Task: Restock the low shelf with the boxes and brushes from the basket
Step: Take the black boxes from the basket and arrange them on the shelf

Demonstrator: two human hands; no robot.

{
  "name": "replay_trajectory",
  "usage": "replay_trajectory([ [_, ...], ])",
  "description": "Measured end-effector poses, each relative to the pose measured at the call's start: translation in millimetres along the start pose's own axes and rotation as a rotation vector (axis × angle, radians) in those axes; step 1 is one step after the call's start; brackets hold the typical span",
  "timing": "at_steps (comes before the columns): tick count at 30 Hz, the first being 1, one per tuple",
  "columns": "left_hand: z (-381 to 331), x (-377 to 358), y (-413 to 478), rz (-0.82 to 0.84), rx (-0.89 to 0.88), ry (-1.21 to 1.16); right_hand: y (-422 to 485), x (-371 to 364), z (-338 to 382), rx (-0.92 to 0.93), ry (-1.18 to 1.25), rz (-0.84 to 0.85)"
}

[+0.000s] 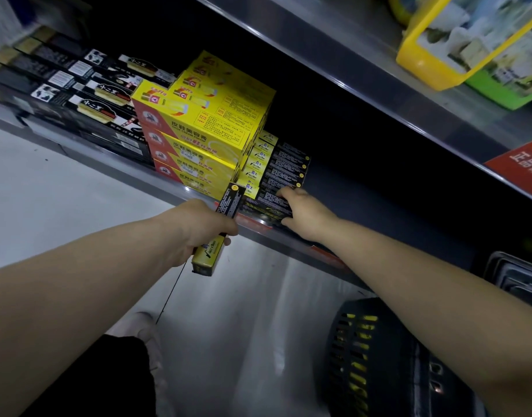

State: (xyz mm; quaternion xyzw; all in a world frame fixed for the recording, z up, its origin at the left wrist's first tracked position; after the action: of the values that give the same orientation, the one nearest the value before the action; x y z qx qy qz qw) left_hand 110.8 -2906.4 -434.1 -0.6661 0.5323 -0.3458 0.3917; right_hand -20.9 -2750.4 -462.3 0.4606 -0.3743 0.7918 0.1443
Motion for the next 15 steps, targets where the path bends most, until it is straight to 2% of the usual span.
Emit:
replay_trajectory([
  [3, -1, -2, 0, -0.025, -0.017, 0.07, -2, 6, 7, -0.022, -0.009, 0.011],
  [5, -3, -3, -2, -0.055, -0.065, 0.127, -8, 21, 16, 0.029, 0.035, 0.001],
  [8, -11, -7, -7, -0.037, -0.193, 0.162, -25, 46, 46, 0.338, 0.128, -0.082],
  [10, -15, -11, -12, -0.005, -0.26, 0.162, -32, 55, 57, 0.505, 0.053, -0.096],
  [12, -18, -14, -12, -0.008, -0.312, 0.158, -33, 59, 52, 0.508, 0.028, -0.08],
  [15, -17, -15, -9, -0.164, -0.404, 0.27, -33, 65, 20, 0.33, 0.125, -0.153],
])
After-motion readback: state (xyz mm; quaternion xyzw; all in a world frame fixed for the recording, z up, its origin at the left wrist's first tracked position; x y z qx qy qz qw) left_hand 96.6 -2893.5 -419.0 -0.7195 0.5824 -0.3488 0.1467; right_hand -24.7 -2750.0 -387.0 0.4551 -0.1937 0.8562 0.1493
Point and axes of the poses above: each hand's wrist, its own y-axis towards the middle knuckle, its own x-axis out of the back of the hand, z = x × y, the point moved 3 cm from there along y, towards the middle knuckle, and after that the axes turned 11 degrees about x, right-handed, at the moved point
